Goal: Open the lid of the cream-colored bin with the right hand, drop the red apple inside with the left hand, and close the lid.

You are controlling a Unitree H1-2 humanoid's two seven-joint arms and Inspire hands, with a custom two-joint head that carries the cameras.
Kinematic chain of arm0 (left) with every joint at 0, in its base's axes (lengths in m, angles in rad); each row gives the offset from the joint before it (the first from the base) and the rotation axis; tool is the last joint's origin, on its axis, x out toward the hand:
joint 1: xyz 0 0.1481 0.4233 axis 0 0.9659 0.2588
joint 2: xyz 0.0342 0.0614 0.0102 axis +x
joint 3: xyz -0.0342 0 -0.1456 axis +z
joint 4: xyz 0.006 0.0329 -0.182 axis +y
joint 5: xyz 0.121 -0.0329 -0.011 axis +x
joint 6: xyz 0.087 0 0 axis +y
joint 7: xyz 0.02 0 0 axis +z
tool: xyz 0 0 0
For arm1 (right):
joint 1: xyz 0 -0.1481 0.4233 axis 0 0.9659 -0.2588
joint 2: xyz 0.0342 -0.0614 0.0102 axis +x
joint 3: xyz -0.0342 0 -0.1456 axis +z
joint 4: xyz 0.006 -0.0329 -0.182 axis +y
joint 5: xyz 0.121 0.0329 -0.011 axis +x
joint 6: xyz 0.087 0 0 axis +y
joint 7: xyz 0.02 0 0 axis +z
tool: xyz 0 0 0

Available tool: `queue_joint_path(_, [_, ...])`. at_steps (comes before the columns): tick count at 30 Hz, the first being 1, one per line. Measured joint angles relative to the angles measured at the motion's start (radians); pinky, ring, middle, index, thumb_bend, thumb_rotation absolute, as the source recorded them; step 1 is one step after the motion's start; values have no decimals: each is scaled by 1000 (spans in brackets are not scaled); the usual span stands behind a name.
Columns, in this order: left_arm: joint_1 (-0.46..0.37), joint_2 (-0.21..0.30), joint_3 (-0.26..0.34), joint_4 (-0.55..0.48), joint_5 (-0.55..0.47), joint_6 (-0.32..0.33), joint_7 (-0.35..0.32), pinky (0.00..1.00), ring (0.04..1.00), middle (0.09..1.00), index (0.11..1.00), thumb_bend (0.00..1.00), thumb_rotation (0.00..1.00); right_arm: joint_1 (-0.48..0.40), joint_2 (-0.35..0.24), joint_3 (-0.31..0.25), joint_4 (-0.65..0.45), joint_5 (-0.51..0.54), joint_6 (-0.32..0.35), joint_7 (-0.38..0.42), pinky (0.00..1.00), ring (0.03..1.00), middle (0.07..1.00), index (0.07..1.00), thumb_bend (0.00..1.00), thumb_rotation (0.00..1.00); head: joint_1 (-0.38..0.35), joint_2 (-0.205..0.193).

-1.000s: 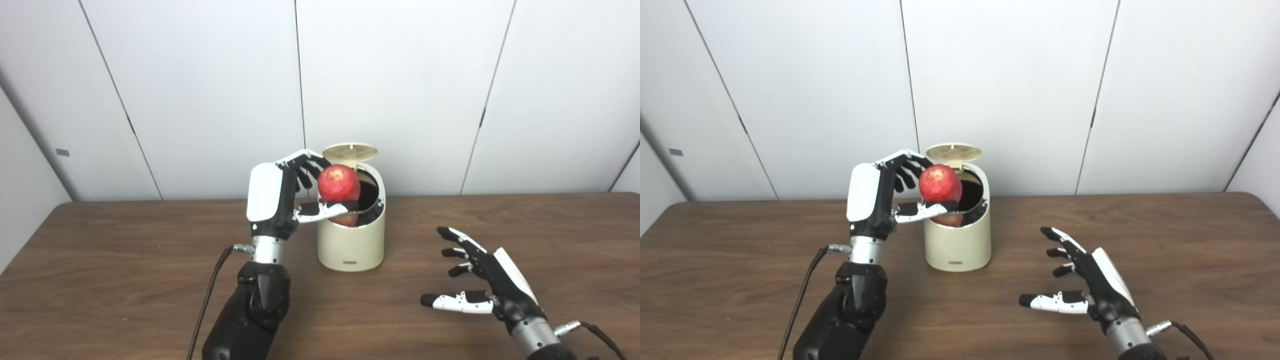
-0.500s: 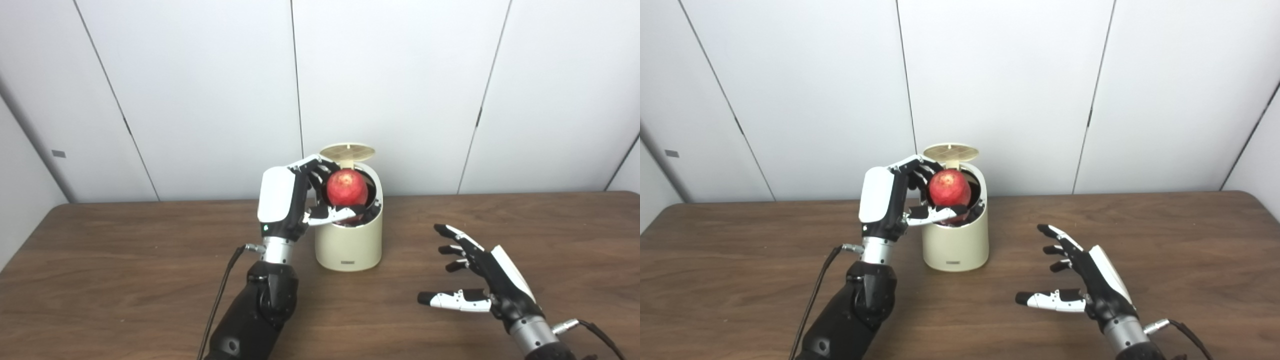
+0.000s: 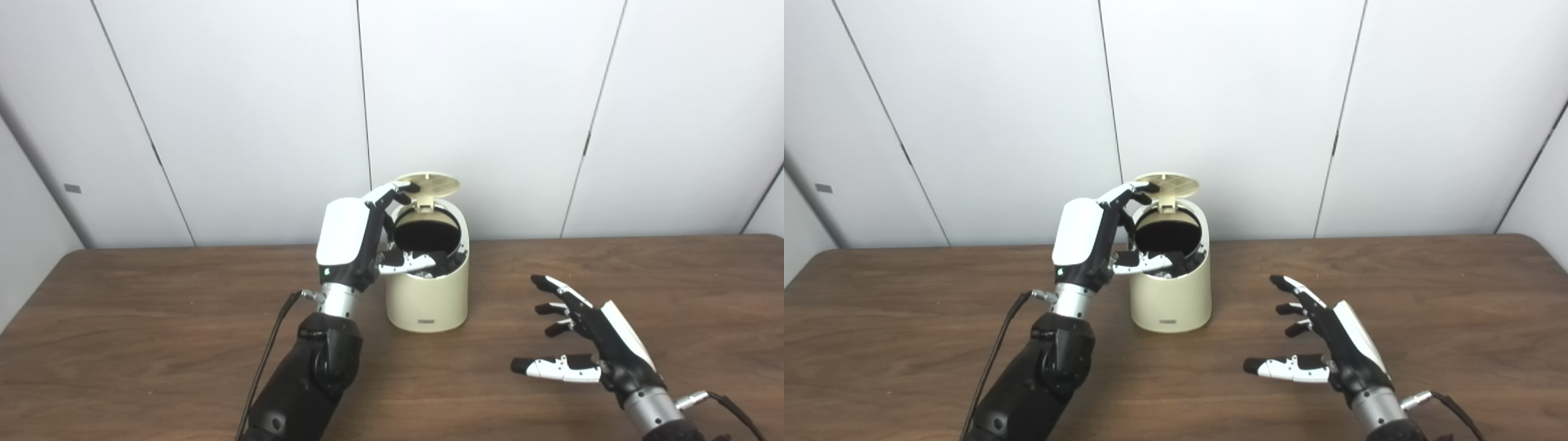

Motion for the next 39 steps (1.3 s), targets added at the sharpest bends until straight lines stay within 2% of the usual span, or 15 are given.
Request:
queue_joint_path(5, [13, 3, 2, -24, -3, 2, -9, 449, 544, 643, 734, 986, 304, 0, 0, 1, 0, 5, 0, 0, 612, 776, 896, 868, 733, 264, 6, 2])
queue_joint_path(9, [40, 2, 16, -46, -27, -9, -10, 436, 530, 609, 668, 791, 290, 0, 1, 1, -1, 10, 0, 0, 619, 777, 896, 868, 727, 248, 11, 2])
queue_joint_path(11, [58, -1, 27, -65, -48, -24, -10, 429, 519, 589, 642, 736, 266, 2, 2, 1, -1, 12, 0, 0, 624, 778, 897, 869, 725, 253, 11, 2])
queue_joint_path(13, [78, -10, 45, -70, -67, -51, -1, 411, 501, 559, 601, 678, 209, 5, 2, 2, -1, 12, 0, 0, 630, 778, 896, 870, 725, 257, 15, 0])
queue_joint_path(15, [95, -19, 72, -72, -95, -87, 15, 384, 481, 537, 515, 543, 101, 6, 2, 2, -1, 12, 0, 0, 630, 775, 892, 872, 724, 257, 21, 2])
queue_joint_path(19, [135, -31, 139, -100, -169, -155, 42, 345, 448, 484, 507, 515, 15, 9, 1, 3, -1, 11, 1, 0, 627, 780, 887, 873, 720, 260, 25, 0])
queue_joint_path(22, [152, -32, 176, -121, -185, -185, 58, 341, 441, 477, 507, 515, 1, 10, 1, 5, 0, 11, 1, 0, 622, 776, 878, 871, 720, 277, 26, 0])
queue_joint_path(25, [159, -32, 218, -141, -195, -208, 90, 387, 468, 480, 508, 515, 0, 10, 1, 8, 1, 12, 0, 0, 622, 774, 873, 869, 719, 280, 29, 2])
queue_joint_path(27, [160, -30, 241, -147, -227, -225, 88, 389, 489, 483, 508, 514, 0, 10, 1, 8, 2, 12, 0, 0, 621, 776, 875, 871, 717, 286, 32, 2])
queue_joint_path(31, [188, -29, 264, -207, -345, -242, 23, 393, 525, 492, 503, 514, 0, 11, -2, 7, 3, 15, 0, 0, 629, 784, 882, 874, 713, 274, 37, 5])
queue_joint_path(34, [232, -26, 276, -264, -448, -228, -66, 472, 577, 499, 497, 514, 0, 11, -3, 5, 3, 19, 0, 0, 642, 788, 886, 882, 704, 257, 41, 5])
queue_joint_path(35, [251, -23, 280, -282, -483, -213, -103, 495, 598, 584, 498, 508, 35, 11, -4, 3, 3, 22, 0, 0, 639, 785, 885, 880, 710, 263, 41, 6])
queue_joint_path(37, [286, -12, 286, -312, -568, -166, -174, 502, 631, 677, 499, 505, 68, 10, -5, 0, 4, 30, 0, 0, 648, 795, 887, 877, 718, 266, 46, 5])
queue_joint_path(38, [306, -4, 289, -324, -603, -140, -210, 507, 644, 698, 623, 571, 145, 9, -5, -2, 4, 32, 0, 0, 654, 802, 889, 877, 716, 254, 48, 5])
queue_joint_path(39, [326, 4, 294, -337, -636, -110, -245, 514, 650, 709, 690, 603, 191, 7, -6, -4, 5, 35, 0, 0, 655, 806, 891, 878, 712, 245, 49, 5])
